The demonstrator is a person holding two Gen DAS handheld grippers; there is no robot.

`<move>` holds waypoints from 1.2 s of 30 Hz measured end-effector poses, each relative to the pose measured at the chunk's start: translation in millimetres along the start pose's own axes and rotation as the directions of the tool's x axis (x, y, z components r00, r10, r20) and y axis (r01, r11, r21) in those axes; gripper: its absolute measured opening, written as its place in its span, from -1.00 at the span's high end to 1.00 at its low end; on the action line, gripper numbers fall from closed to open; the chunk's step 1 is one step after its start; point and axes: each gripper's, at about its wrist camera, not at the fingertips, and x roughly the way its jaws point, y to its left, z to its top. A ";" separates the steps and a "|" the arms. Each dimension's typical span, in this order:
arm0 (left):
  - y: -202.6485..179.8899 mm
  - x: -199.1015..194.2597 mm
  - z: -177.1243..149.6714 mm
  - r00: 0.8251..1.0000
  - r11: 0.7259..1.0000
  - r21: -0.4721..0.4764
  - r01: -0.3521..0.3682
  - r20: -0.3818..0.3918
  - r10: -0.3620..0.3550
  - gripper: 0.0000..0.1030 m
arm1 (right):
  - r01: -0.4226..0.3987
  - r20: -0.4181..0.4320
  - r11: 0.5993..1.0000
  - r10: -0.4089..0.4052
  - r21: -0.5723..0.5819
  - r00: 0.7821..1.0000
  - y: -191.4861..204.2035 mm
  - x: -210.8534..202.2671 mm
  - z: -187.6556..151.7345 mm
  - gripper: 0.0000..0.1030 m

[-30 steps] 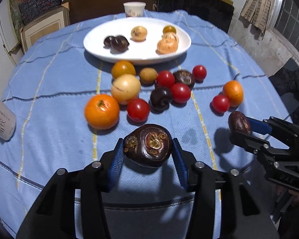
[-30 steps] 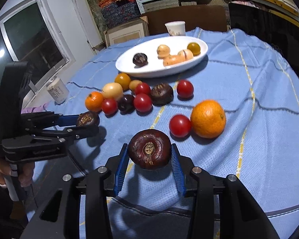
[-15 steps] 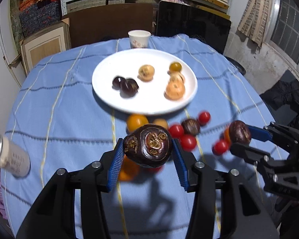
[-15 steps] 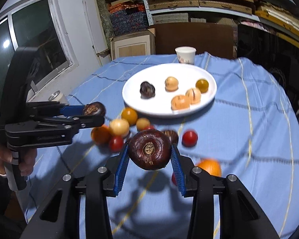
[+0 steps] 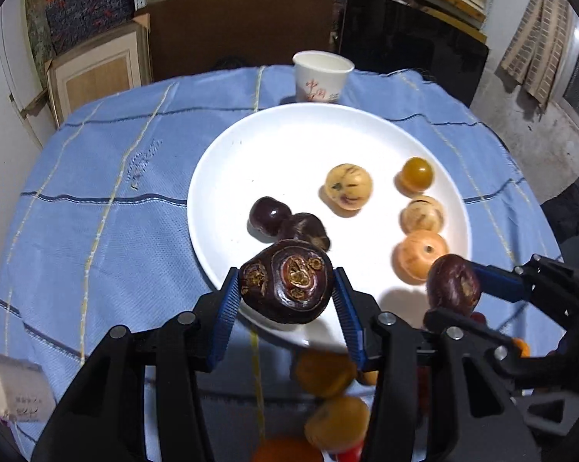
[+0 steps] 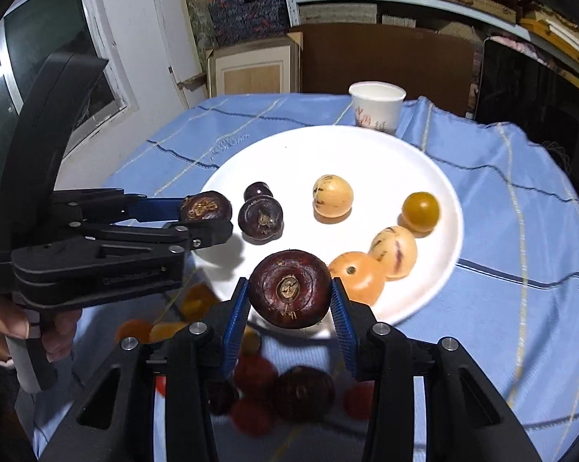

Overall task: Organize fruits
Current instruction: 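Carry both mangosteens onto the white plate and open both tools, then move both tools back toward the fruit cluster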

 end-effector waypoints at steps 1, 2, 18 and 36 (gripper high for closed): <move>0.4 5.4 1.2 1.000 1.000 0.001 0.000 -0.007 0.000 0.08 | 0.001 -0.006 1.000 -0.001 -0.002 1.000 0.7 6.5 1.3 0.17; 0.2 9.0 2.5 1.000 1.000 0.004 -0.001 -0.011 0.001 0.07 | 0.004 -0.010 1.000 -0.004 -0.001 1.000 1.1 10.3 2.1 0.16; -7.9 -45.5 -30.8 0.995 0.996 -0.004 -0.085 0.054 0.085 -0.74 | 0.042 0.056 0.993 -0.049 0.108 0.997 -18.7 -39.7 -31.9 -0.46; -14.7 -81.1 -144.4 1.000 0.997 -0.072 -0.013 -0.014 0.012 -0.87 | 0.141 0.042 0.979 -0.149 0.149 0.988 -16.9 -89.9 -132.5 -0.74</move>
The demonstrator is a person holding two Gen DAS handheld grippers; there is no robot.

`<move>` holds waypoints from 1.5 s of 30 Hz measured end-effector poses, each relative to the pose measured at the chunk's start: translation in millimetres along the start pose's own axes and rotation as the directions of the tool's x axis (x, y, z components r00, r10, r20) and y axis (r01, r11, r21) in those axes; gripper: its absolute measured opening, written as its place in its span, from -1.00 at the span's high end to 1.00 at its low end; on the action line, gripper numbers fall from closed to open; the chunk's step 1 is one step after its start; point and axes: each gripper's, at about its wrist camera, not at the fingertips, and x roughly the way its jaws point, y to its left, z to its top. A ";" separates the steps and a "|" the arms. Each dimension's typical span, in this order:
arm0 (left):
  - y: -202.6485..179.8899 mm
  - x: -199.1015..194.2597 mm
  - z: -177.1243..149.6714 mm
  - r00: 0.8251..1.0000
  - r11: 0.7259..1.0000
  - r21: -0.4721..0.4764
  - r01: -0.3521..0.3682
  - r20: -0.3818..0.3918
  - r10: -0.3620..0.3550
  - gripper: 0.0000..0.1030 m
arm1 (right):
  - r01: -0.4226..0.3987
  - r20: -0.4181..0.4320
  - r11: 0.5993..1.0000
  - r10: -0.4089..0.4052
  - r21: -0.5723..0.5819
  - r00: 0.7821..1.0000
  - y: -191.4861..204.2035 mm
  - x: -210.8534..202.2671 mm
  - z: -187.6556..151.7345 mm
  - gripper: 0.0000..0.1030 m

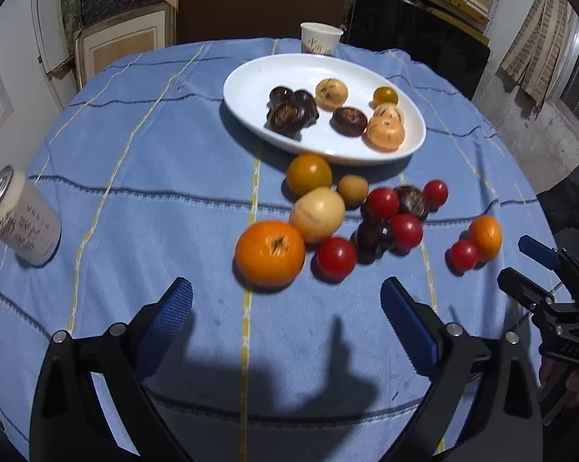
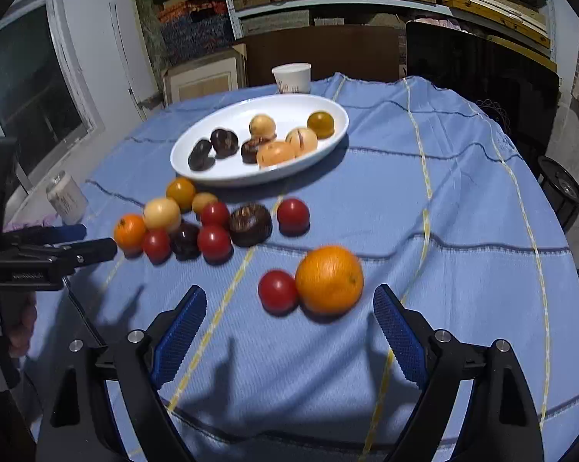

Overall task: Organize fruits
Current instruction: 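Move both tools back toward the fruit cluster, then grasp the large orange with the right tool while the left tool grasps a tangerine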

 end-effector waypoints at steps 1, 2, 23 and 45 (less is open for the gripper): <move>0.3 -3.0 -3.8 1.000 1.000 -0.002 0.018 0.007 -0.018 -0.87 | 0.021 -0.013 1.000 -0.021 -0.005 1.000 1.6 2.1 -4.3 -0.74; -0.1 -6.6 -6.9 0.999 0.999 -0.001 0.039 0.019 -0.039 -0.87 | 0.034 -0.020 0.999 -0.034 -0.005 0.999 2.5 3.5 -7.0 -0.74; 5.0 12.5 -16.9 0.999 0.995 0.096 -0.001 0.039 -0.003 -0.87 | -0.013 -0.001 1.000 0.013 0.007 1.000 13.4 5.4 -10.0 -0.74; 19.2 54.3 20.8 0.997 0.991 0.108 0.078 -0.022 -0.076 0.13 | -0.091 0.004 0.995 0.091 0.041 0.996 4.9 16.5 -11.7 -0.76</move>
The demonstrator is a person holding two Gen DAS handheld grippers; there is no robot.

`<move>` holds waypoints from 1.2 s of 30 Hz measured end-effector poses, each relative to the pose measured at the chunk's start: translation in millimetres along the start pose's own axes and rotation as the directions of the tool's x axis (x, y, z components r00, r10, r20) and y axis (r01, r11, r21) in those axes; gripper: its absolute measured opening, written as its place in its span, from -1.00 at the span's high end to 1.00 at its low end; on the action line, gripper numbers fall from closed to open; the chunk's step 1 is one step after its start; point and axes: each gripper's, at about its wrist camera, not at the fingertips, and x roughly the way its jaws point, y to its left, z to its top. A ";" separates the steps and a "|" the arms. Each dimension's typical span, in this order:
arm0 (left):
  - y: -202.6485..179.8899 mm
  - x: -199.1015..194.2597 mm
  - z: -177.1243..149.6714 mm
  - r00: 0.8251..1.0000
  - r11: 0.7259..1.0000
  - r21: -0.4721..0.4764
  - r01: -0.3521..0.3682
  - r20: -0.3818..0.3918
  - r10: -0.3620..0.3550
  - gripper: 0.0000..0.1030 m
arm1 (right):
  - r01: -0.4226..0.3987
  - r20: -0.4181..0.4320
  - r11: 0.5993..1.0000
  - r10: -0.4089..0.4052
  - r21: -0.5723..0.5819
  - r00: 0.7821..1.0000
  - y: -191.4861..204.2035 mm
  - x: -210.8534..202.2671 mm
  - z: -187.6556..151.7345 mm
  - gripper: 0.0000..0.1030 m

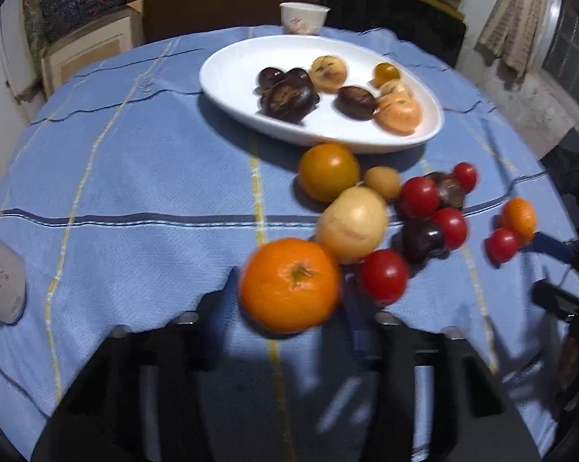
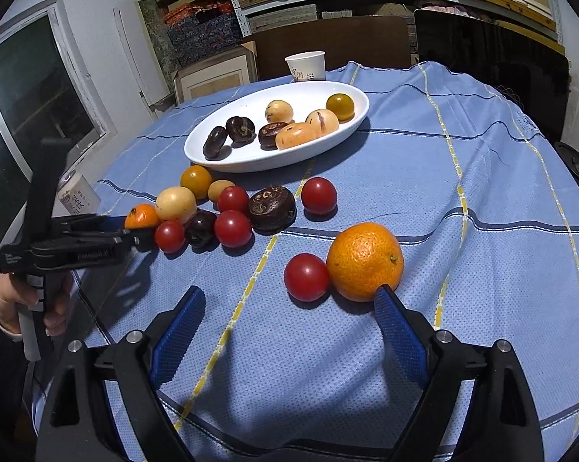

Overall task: Organize fruits
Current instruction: 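Grasp the large orange with the right tool while the left tool grasps a tangerine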

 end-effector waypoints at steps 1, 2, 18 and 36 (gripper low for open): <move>0.0 -0.1 -0.6 1.000 1.000 -0.009 0.016 -0.009 -0.016 0.13 | 0.004 0.000 1.000 -0.004 0.001 1.000 0.2 0.1 -0.3 -0.76; -1.1 -0.6 -1.9 1.000 1.000 -0.010 0.016 -0.009 -0.016 0.13 | 0.010 0.002 1.000 -0.010 0.000 1.000 -0.1 -0.7 0.1 -0.76; -10.8 -16.5 -31.0 0.999 0.999 -0.019 0.031 -0.014 -0.032 0.13 | 0.105 0.010 0.993 -0.105 0.057 0.994 -29.1 -1.3 17.9 -0.69; -14.6 -19.3 -33.1 0.999 0.999 -0.013 0.030 -0.026 -0.030 0.13 | 0.049 -0.029 0.974 -0.044 0.223 0.999 -55.2 17.4 21.8 0.10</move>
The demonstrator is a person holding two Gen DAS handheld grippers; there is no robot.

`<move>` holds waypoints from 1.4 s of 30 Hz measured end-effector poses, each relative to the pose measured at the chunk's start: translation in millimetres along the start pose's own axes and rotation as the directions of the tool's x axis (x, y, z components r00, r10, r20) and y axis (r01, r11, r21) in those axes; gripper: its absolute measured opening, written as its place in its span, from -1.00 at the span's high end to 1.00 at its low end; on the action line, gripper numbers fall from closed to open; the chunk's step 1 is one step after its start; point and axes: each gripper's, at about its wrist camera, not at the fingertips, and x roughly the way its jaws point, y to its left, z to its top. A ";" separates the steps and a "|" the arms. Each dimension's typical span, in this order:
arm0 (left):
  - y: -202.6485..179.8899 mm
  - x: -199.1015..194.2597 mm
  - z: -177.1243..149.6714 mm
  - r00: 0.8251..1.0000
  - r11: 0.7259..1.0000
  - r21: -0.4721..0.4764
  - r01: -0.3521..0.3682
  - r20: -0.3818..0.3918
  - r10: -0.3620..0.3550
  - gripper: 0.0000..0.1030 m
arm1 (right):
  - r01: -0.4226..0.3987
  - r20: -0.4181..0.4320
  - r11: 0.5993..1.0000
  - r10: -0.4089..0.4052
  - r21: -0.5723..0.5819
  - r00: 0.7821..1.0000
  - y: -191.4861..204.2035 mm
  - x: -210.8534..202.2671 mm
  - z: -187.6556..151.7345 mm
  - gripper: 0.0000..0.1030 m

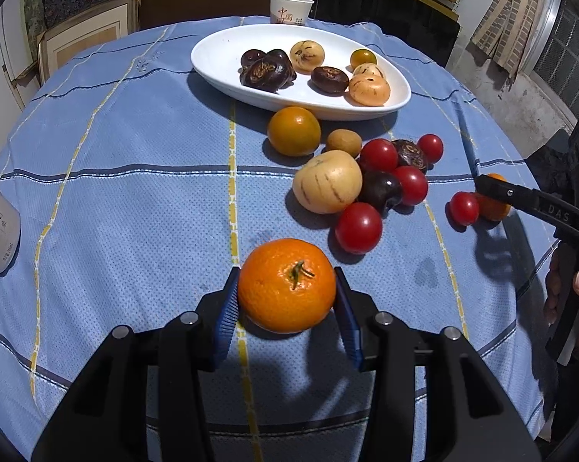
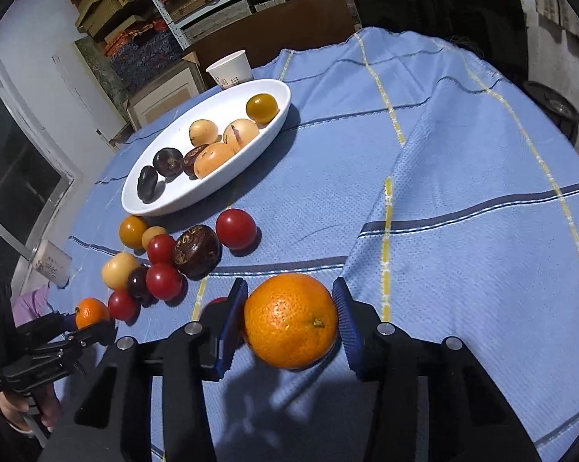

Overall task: Organize fruits
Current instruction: 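Grasp the large orange with the right tool while the left tool grasps a tangerine, then carry the orange and tangerine onto the white plate and open both tools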

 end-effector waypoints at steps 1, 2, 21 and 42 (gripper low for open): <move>-0.6 -0.2 -1.0 1.000 1.000 0.001 -0.001 0.000 0.001 0.13 | 0.005 0.017 1.000 -0.005 -0.010 1.000 1.4 -5.8 -1.3 0.10; -1.0 -0.7 -1.8 1.000 1.000 0.001 -0.001 -0.001 0.001 0.13 | 0.002 0.029 1.000 -0.002 -0.024 1.000 3.6 -11.6 -2.6 0.10; -14.4 -45.8 25.3 0.996 0.994 0.108 -0.009 0.091 -0.001 0.13 | -0.051 0.082 0.977 0.069 -0.209 0.994 52.3 -54.4 20.3 0.10; 17.1 41.0 170.1 0.998 0.998 0.048 -0.030 0.059 0.027 0.13 | -0.152 0.022 0.964 0.161 -0.219 0.987 100.6 69.0 122.0 0.09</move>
